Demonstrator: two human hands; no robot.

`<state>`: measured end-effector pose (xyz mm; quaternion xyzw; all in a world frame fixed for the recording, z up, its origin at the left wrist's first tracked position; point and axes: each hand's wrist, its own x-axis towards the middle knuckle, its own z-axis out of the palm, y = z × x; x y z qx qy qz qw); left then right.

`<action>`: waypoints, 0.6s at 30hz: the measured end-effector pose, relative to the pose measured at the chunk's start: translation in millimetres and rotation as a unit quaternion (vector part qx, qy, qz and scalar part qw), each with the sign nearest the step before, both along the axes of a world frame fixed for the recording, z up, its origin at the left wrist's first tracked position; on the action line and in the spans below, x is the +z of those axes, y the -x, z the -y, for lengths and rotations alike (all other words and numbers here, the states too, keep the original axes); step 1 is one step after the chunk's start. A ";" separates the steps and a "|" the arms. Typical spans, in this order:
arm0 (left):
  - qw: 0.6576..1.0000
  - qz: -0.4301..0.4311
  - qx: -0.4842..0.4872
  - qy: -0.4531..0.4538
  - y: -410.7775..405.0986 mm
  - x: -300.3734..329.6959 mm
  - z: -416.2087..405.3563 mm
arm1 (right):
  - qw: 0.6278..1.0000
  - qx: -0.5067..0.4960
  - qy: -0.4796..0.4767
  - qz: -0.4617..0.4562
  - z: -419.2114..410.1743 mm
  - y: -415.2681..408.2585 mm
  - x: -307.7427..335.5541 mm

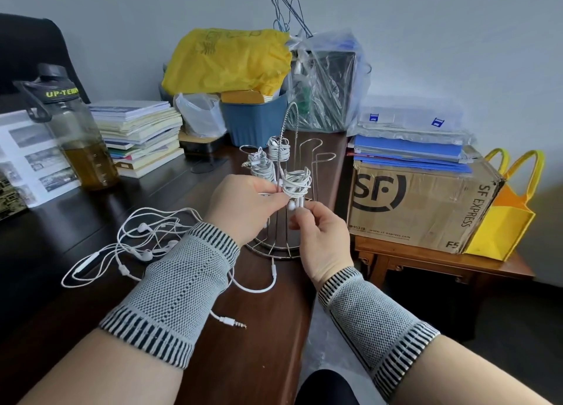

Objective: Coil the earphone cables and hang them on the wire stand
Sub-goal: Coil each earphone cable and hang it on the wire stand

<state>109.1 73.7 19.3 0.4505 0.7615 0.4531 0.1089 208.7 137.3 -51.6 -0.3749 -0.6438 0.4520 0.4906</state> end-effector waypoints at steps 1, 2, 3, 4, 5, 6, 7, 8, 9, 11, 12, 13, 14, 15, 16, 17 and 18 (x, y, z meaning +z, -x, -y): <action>1.000 0.004 0.001 -0.007 -0.5 -0.3 -0.2 | 1.000 -0.001 -0.002 -0.009 0.5 0.2 -0.9; 1.000 0.008 0.001 -0.011 -0.4 -0.5 -0.3 | 1.000 -0.005 -0.004 -0.021 1.3 0.5 -1.9; 1.000 0.012 -0.003 -0.014 -0.7 -0.3 -0.4 | 0.999 -0.012 -0.006 -0.037 2.3 0.7 -3.2; 1.000 0.013 -0.007 -0.013 -1.0 0.2 -0.1 | 0.998 -0.021 -0.006 -0.055 3.6 0.5 -3.8; 1.000 0.012 -0.010 -0.012 -1.2 0.6 0.1 | 0.997 -0.031 -0.008 -0.069 4.9 -0.1 -4.0; 1.000 0.012 -0.011 -0.011 -0.7 0.9 0.3 | 0.996 -0.039 -0.015 -0.077 6.2 -1.1 -3.6; 1.000 0.011 -0.011 -0.010 -0.6 0.9 0.0 | 0.996 -0.045 -0.027 -0.078 7.1 -2.0 -3.5; 1.000 0.015 -0.012 -0.009 -0.5 1.3 0.4 | 0.995 -0.049 -0.039 -0.076 7.8 -2.7 -3.1; 1.000 0.019 -0.013 -0.008 -0.4 1.3 0.4 | 0.995 -0.055 -0.052 -0.069 7.8 -2.8 -3.5; 1.000 0.023 -0.016 -0.004 0.1 1.7 0.2 | 0.993 -0.072 -0.079 -0.046 7.0 -0.9 -5.0; 1.000 0.025 -0.018 -0.004 0.4 2.1 0.1 | 0.992 -0.083 -0.091 -0.035 6.3 0.5 -5.9; 0.999 0.025 -0.020 -0.005 1.0 2.3 -0.3 | 0.990 -0.095 -0.100 -0.025 5.5 2.0 -6.6; 0.999 0.025 -0.022 -0.007 1.5 2.4 -0.4 | 0.988 -0.109 -0.107 -0.016 4.8 3.3 -6.3; 0.999 0.025 -0.024 -0.009 2.0 1.9 -0.6 | 0.986 -0.121 -0.114 -0.010 4.5 4.2 -5.1; 0.999 0.026 -0.023 -0.010 2.3 1.3 -0.6 | 0.984 -0.130 -0.120 -0.006 4.6 5.1 -3.2; 0.999 0.028 -0.022 -0.011 2.5 0.7 -0.7 | 0.983 -0.133 -0.128 -0.004 4.9 6.4 -1.2; 0.999 0.030 -0.020 -0.012 2.6 0.4 -0.5 | 0.981 -0.134 -0.138 -0.001 5.3 8.2 0.7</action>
